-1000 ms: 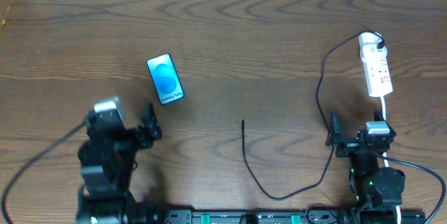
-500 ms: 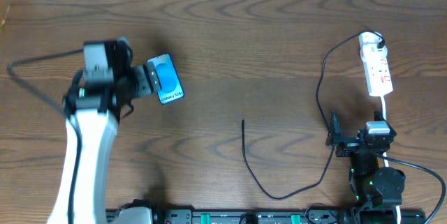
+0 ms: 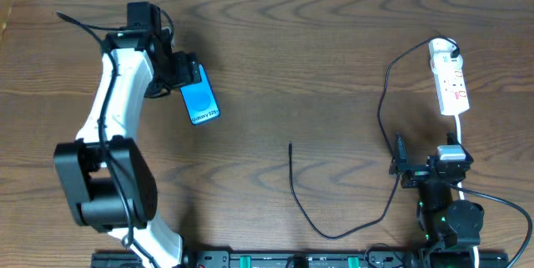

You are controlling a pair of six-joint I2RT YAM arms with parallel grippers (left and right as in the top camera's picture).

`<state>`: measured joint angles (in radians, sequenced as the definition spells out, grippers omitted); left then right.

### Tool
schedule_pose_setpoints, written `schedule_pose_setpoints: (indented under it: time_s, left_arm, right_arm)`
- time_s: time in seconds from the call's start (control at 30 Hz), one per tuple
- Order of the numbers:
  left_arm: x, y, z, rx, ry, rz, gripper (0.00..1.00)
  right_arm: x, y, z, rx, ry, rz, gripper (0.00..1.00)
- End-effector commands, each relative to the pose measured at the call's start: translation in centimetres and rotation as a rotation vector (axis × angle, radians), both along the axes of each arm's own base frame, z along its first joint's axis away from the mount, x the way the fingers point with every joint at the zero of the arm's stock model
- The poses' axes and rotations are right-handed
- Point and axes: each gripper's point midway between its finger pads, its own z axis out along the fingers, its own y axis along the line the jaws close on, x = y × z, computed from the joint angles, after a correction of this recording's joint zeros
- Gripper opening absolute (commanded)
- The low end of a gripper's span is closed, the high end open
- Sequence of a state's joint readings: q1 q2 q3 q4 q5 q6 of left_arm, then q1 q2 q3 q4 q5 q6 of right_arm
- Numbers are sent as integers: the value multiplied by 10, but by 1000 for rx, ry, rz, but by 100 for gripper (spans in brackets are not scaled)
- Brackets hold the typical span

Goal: Plug charger to phone and switch on socket
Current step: 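Move the left gripper over the blue phone and lower onto it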

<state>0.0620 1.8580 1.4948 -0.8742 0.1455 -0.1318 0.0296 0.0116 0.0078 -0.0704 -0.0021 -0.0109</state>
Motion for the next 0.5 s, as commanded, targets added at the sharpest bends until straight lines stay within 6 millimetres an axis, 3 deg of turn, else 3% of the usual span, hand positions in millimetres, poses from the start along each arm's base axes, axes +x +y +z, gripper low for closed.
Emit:
schedule_pose_setpoints:
  time_s: [0.0, 0.03, 0.07, 0.17, 0.3, 0.47]
  left_arm:
    - [12, -2, 3, -18, -34, -11, 39]
    - [14, -2, 4, -18, -42, -7, 82]
    - [14, -2, 5, -20, -42, 0, 98]
    - [14, 0, 8, -16, -37, 20, 98]
    - [14, 17, 26, 67, -31, 94, 98]
    - [14, 12, 46, 65, -30, 88, 98]
  right_arm:
    - [0, -1, -1, 6, 0, -7, 99]
    - [0, -1, -1, 6, 0, -7, 99]
    - [0, -1, -1, 6, 0, -7, 99]
    - [0, -1, -1, 6, 0, -7, 99]
    - [0, -1, -1, 6, 0, -7, 99]
    - [0, -1, -1, 6, 0, -7, 99]
